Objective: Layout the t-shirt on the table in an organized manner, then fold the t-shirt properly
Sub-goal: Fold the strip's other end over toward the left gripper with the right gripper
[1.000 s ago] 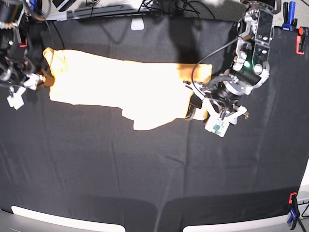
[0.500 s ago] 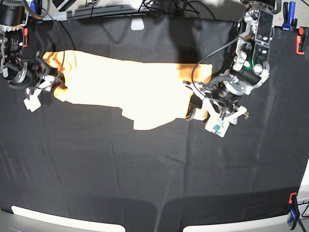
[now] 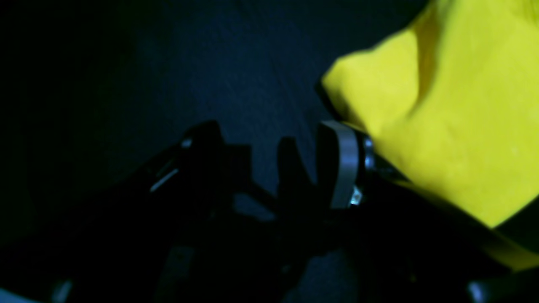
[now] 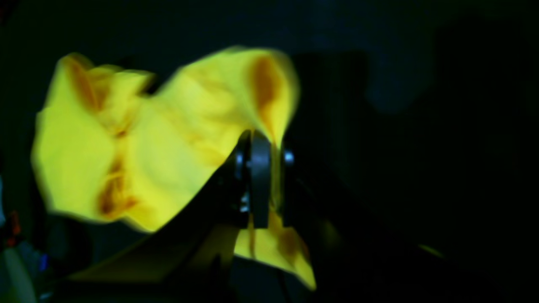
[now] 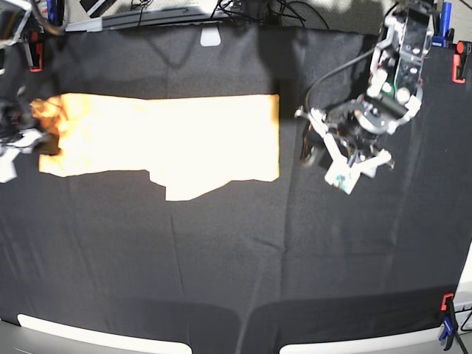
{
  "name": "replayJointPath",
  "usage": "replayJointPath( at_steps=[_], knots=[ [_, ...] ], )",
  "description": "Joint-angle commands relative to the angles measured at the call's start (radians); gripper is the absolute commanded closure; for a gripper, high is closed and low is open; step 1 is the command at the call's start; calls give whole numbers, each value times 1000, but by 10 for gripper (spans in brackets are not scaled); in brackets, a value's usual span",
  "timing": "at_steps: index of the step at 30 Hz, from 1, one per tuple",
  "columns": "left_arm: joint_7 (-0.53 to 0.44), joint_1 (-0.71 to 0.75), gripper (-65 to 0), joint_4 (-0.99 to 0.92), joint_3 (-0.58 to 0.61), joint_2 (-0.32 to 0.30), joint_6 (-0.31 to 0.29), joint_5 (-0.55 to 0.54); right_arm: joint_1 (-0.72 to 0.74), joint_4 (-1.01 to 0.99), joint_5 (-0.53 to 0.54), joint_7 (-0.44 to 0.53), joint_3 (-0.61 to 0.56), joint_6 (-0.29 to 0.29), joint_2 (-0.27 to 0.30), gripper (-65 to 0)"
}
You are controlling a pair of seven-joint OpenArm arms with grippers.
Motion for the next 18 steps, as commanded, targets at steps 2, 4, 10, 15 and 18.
replayJointPath(
  at_steps=[2,4,10,15,18],
  knots=[
    [-30,-6,-335,18,-3,-17,5,3,2,107,29,17,6,-2,-16,0],
    [-27,-2,-335,18,-3,-22,5,3,-6,218,26,17,6,-21,-71,0],
    [-25,-1,-335,18,-3,-23,5,3,-15,566,-150,18,-73,-61,-247,0],
    [-18,-1,-335,18,-3,-22,5,3,-8,605,-212,49,-251,-107,-370,0],
    [-15,0,-335,18,-3,-22,5,3,18,605,-266,65,-359,-127,-453,0]
  ],
)
